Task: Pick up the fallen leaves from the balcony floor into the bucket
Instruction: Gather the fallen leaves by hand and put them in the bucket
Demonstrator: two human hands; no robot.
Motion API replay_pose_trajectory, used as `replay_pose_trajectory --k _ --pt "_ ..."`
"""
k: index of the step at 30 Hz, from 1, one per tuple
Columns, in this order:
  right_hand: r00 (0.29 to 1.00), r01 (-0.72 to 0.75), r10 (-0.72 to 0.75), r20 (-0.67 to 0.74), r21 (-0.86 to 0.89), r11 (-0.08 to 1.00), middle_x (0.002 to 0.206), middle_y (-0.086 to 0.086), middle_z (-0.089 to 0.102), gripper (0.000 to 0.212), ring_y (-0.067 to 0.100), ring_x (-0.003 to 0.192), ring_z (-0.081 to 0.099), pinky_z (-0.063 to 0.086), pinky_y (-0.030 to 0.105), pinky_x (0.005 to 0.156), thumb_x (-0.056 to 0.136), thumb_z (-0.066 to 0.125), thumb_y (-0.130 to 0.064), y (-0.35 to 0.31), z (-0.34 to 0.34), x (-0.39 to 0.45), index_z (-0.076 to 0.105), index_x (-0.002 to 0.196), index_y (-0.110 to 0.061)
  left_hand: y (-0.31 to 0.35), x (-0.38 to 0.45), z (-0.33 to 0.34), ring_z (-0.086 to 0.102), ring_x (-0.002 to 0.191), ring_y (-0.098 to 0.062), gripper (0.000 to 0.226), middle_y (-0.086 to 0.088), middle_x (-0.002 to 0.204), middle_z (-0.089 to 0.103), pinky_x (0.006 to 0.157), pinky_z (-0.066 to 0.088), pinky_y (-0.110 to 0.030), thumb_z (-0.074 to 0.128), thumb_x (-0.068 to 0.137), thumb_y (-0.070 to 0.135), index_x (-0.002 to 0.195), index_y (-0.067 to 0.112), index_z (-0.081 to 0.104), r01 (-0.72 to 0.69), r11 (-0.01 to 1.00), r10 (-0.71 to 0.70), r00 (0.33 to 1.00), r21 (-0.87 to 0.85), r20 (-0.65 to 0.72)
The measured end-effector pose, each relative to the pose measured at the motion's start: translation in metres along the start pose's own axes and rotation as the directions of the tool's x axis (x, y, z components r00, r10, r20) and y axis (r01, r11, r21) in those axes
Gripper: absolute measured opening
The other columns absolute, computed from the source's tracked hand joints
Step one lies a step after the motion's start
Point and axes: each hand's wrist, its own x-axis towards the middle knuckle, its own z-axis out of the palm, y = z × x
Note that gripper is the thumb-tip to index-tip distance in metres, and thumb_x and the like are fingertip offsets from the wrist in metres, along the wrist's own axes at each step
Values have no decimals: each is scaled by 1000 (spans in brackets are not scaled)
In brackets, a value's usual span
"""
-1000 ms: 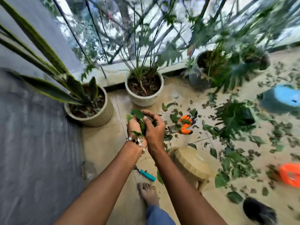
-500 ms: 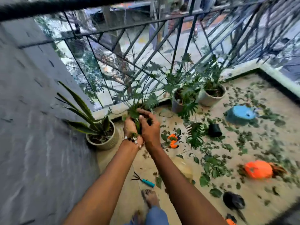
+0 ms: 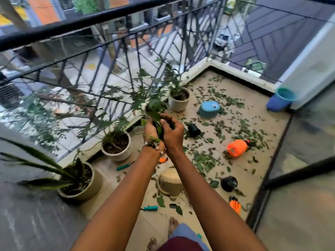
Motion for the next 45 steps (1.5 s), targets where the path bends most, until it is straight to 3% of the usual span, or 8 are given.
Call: replay_pose_trajectory --k 6,15,19,24,27,32,39,45 --pt "957 0 6 -290 18 1000 100 6 72 16 20 97 67 55 42 91 89 61 -4 -15 -92 34 71 96 -15 -73 1 82 64 84 -22 37 -9 89 71 81 54 -33 43 101 36 91 10 68 164 976 -185 972 144 142" --pt "870 -24 41 -491 41 999 102 4 72 23 19 98 67 55 41 89 88 63 -10 -15 -221 126 70 88 -31 -183 36 198 64 86 -24 40 -12 101 68 73 52 -35 40 102 39 102 9 66 287 914 -349 917 288 193" --pt "853 -14 56 -519 84 996 101 2 71 20 18 98 66 55 34 88 90 61 -6 -26 -266 173 70 92 -23 -215 49 252 62 107 -28 41 -15 122 64 97 49 -39 44 101 37 124 7 61 303 918 -365 899 257 242" --pt "836 18 59 -545 135 991 99 7 70 20 23 98 66 55 31 84 90 59 -1 -38 -307 232 70 94 -17 -240 73 316 62 111 -30 46 -14 119 66 98 48 -40 45 100 39 127 4 59 301 892 -381 902 338 202" --pt "827 43 39 -561 131 990 99 10 70 22 26 97 66 55 31 83 90 58 0 -47 -327 274 69 90 -19 -248 91 358 62 94 -27 35 -12 102 66 103 43 -39 42 102 35 107 7 63 271 888 -373 898 371 235" --pt "793 58 46 -608 150 987 101 13 71 22 28 98 67 56 34 83 89 60 -1 -30 -375 385 70 88 -21 -290 170 444 59 78 -25 37 -8 64 70 73 48 -33 39 103 32 84 10 61 299 828 -457 850 475 261" --pt "703 39 97 -705 174 984 96 10 73 26 29 95 68 56 39 85 86 59 2 -42 -444 575 72 86 -21 -327 286 604 63 49 -6 30 0 69 64 48 50 -18 35 104 30 85 18 55 261 708 -525 816 657 242" --pt "637 97 84 -766 188 977 97 13 73 19 29 93 68 57 38 84 87 57 4 -77 -505 700 71 98 -3 -333 308 735 55 39 6 28 17 38 54 54 46 -8 38 104 22 77 18 46 198 654 -629 679 730 379"
